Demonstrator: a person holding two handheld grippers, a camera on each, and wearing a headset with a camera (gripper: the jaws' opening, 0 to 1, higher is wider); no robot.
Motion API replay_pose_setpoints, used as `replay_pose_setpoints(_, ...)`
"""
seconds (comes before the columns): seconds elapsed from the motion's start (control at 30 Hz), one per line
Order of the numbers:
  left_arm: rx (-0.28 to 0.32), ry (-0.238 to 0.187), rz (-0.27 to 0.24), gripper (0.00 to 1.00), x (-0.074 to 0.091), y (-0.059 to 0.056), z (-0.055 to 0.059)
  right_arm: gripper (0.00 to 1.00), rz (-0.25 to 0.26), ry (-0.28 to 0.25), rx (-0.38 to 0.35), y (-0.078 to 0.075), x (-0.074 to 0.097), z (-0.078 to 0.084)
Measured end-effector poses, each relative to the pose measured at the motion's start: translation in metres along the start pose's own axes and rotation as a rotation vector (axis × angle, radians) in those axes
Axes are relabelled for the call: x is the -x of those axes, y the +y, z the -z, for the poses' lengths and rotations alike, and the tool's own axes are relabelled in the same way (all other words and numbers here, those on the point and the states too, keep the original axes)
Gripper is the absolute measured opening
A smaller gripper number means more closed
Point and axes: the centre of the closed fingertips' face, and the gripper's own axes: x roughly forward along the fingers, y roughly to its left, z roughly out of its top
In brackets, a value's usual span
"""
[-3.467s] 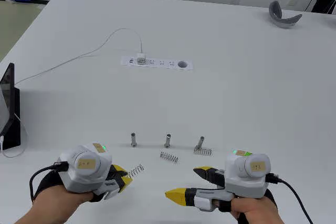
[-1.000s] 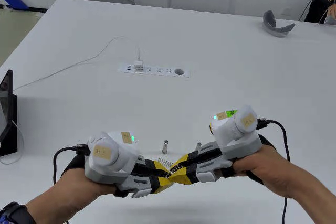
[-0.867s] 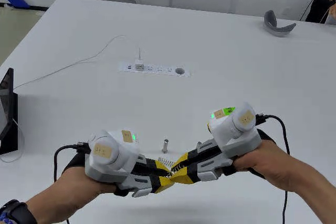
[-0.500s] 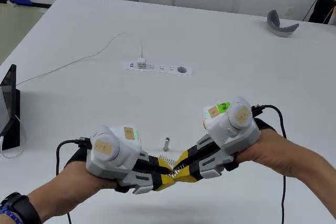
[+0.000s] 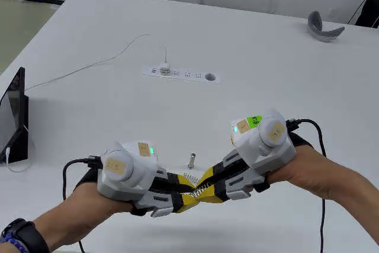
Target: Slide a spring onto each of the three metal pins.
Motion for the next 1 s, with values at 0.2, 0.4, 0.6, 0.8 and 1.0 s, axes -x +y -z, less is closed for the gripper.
replay_pose_setpoints(0.2, 0.019, 0.012, -0.031, 0.21, 0.007, 0.007, 0.010, 0.12, 0.007, 0.007, 0.001, -0.003, -0.001, 0.002)
replay_pose_setpoints(0.4, 0.053, -0.001, -0.078, 0.22, 0.016, 0.018, 0.017, 0.12, 0.014, 0.017, -0.012, -0.006, -0.002, 0.007)
replay_pose_setpoints(0.6, 0.079, -0.006, -0.127, 0.25, 0.023, 0.028, 0.022, 0.12, 0.043, 0.033, -0.020, -0.017, -0.004, 0.012)
replay_pose_setpoints(0.8, 0.106, 0.003, -0.184, 0.32, 0.031, 0.041, 0.033, 0.12, 0.068, 0.057, -0.025, -0.031, -0.004, 0.013)
replay_pose_setpoints(1.0, 0.128, 0.029, -0.268, 0.37, 0.040, 0.057, 0.048, 0.13, 0.109, 0.086, -0.042, -0.050, -0.007, 0.016)
